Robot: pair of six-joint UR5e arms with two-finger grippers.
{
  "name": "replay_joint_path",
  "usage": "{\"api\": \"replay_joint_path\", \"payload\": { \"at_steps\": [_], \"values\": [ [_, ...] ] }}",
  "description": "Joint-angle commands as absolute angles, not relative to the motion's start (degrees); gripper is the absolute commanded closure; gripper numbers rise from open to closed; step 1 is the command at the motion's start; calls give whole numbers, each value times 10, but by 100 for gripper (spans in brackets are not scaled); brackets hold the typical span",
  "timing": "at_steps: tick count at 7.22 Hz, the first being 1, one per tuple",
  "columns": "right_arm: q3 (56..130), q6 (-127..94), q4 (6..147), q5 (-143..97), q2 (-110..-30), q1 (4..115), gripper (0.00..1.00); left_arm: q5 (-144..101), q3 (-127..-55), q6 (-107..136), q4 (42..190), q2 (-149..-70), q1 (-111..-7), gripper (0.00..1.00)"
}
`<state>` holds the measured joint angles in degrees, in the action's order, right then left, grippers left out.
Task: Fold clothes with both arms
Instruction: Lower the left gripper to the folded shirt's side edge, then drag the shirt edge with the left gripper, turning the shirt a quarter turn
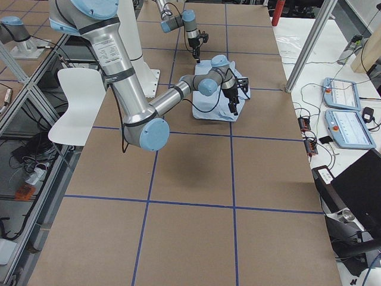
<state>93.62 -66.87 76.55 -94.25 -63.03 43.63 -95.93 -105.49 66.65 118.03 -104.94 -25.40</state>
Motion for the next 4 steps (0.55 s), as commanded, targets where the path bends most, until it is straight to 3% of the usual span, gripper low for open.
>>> {"api": "replay_joint_path", "payload": {
  "at_steps": [1, 4],
  "values": [
    [936, -669, 766, -941, -630, 434, 0, -959, -1056, 613, 1179, -1036, -292, 100],
    [936, -675, 765, -940, -626, 431, 0, -961, -1000, 452, 1181, -1028, -417, 100]
  ]
}}
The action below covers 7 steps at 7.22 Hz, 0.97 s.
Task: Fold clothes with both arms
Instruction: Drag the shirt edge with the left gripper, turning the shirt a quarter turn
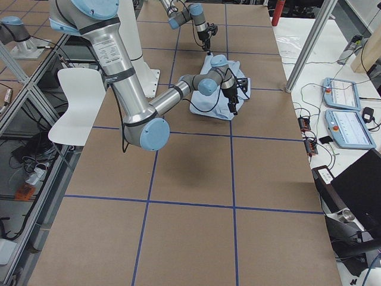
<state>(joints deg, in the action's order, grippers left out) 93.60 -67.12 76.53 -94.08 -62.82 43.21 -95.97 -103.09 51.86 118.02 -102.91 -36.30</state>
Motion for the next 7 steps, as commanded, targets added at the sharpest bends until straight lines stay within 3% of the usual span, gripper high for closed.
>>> {"api": "replay_joint_path", "payload": {
  "at_steps": [1, 4, 6, 7],
  "values": [
    [937, -675, 766, -940, -625, 429, 0, -961, -953, 407, 1199, -1041, -459, 100],
    [937, -674, 765, -940, -623, 422, 0, -960, -662, 358, 1287, -1227, -543, 100],
    [938, -679, 765, -940, -613, 421, 0, -942, -552, 358, 1296, -1321, -554, 100],
    [935, -686, 765, -939, -603, 417, 0, -942, -552, 352, 1298, -1317, -556, 96]
  ]
}}
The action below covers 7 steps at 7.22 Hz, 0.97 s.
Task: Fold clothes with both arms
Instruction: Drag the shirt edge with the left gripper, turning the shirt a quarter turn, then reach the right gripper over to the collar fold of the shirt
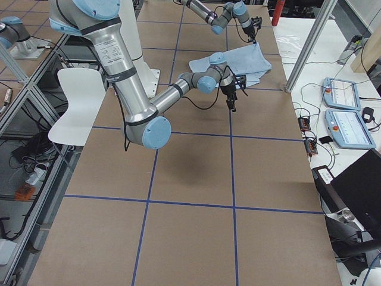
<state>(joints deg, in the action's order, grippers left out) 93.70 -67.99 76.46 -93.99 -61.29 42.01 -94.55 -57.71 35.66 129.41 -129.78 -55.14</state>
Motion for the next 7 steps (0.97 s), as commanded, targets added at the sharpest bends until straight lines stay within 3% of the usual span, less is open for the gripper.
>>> {"api": "replay_joint_path", "payload": {
  "at_steps": [1, 3, 7],
  "values": [
    [913, -730, 768, -936, -565, 409, 0, -941, -566, 318, 1327, -1294, -557, 1],
    [794, -879, 771, -905, -435, 376, 0, -944, -571, 305, 1394, -1267, -562, 0],
    [646, -1049, 755, -804, -322, 311, 5, -945, -584, 310, 1396, -1260, -562, 0]
  ]
}}
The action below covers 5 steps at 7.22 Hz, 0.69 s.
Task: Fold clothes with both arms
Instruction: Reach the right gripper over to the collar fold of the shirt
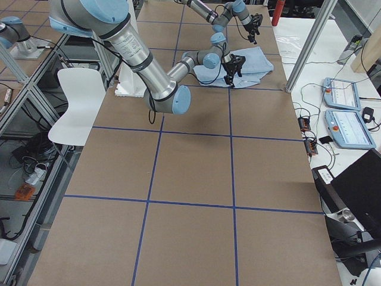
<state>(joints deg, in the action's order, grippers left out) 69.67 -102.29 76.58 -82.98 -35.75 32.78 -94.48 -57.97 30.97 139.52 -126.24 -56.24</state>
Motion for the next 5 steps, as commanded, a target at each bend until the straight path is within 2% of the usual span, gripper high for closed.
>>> {"api": "replay_joint_path", "payload": {
  "at_steps": [1, 5],
  "values": [
    [611, -1052, 726, -802, -310, 309, 6, -945, -587, 311, 1396, -1260, -562, 0],
    [574, -1060, 693, -784, -307, 297, 12, -946, -606, 312, 1396, -1247, -562, 0]
  ]
}}
